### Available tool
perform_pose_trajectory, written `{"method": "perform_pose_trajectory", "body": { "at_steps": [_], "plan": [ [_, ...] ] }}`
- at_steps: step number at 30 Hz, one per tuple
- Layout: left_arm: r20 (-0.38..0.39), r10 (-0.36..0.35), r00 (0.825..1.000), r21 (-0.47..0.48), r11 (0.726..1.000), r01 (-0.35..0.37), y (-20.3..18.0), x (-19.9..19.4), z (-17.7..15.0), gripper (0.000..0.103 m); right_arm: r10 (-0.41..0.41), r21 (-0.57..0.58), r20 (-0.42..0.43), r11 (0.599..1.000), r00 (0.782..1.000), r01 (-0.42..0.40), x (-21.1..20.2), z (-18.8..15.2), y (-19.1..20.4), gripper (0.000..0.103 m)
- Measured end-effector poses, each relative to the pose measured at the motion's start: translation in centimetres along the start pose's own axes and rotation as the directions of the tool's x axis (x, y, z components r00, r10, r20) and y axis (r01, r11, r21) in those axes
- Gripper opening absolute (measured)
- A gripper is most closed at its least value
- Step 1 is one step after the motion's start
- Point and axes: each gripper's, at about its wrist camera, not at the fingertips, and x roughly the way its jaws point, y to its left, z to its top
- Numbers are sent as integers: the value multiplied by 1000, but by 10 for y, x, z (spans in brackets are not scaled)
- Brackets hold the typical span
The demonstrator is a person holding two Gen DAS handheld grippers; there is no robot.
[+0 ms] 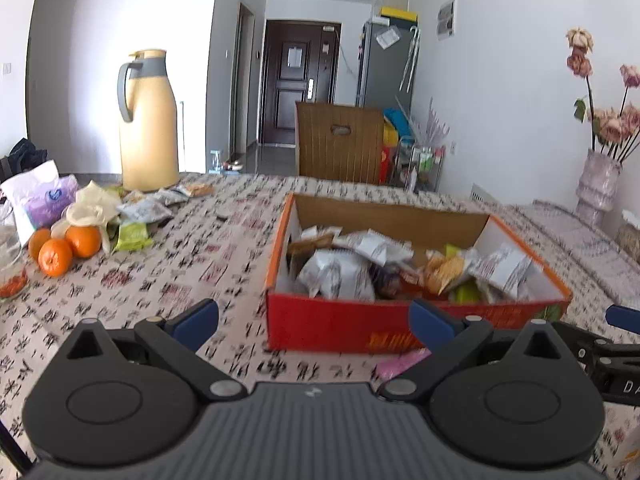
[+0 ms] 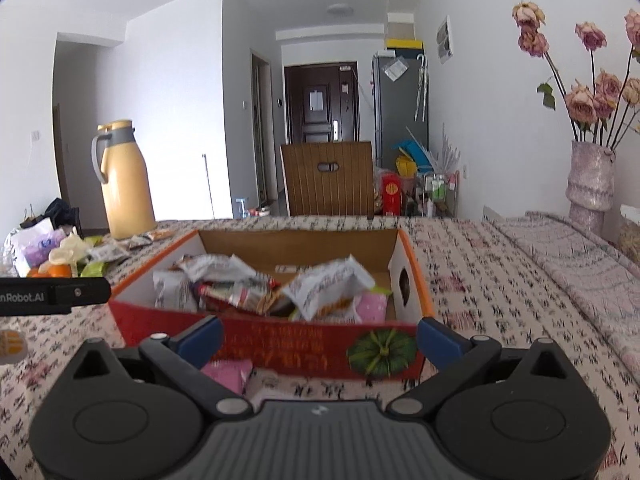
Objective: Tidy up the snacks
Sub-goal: 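Withdraw both open tools from the box back to the remaining packets, then close the right tool on the last white packet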
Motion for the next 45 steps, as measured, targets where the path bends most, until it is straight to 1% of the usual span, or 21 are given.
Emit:
{"method": "perform_pose_trajectory", "body": {
  "at_steps": [6, 9, 13, 23, 30, 32, 38, 40, 42, 43, 45],
  "plan": [
    [-66, -3, 998, -6, 1000, 3, 9, 6, -21, 103, -24, 1, -75, 1000, 997, 24, 4, -18, 0, 103],
    [-100, -4, 995, -7, 1000, 3, 10, 12, -31, 103, -39, -1, -115, 999, 993, 39, 9, -27, 0, 103],
    [-128, -7, 992, -15, 1000, 5, 12, 20, -41, 103, -57, -10, -158, 998, 986, 57, 19, -35, 0, 103],
    [-152, -47, 987, -41, 998, 41, 16, 30, -47, 103, -77, -64, -242, 996, 967, 63, 54, -36, 15, 103],
    [-158, -70, 985, -77, 995, 58, 21, 33, -48, 103, -47, -95, -271, 995, 961, 22, 71, -34, 35, 103],
    [-156, -74, 985, -83, 995, 62, 22, 32, -48, 103, -45, -100, -287, 995, 957, 17, 75, -35, 39, 103],
    [-158, -84, 984, -93, 993, 70, 23, 33, -48, 103, -45, -44, -286, 998, 957, 34, 69, -41, 40, 102],
    [-158, -86, 984, -95, 993, 72, 24, 33, -48, 103, -34, -49, -279, 999, 960, 21, 65, -43, 41, 99],
    [-158, -86, 984, -95, 993, 71, 24, 33, -48, 103, -14, -49, -272, 999, 962, 1, 61, -44, 43, 89],
    [-158, -86, 984, -95, 993, 72, 24, 33, -48, 103, -6, -52, -268, 999, 963, -8, 59, -44, 45, 85],
    [-158, -85, 984, -95, 993, 70, 24, 32, -48, 103, 19, -59, -260, 998, 965, -35, 55, -44, 48, 67]
  ]
}}
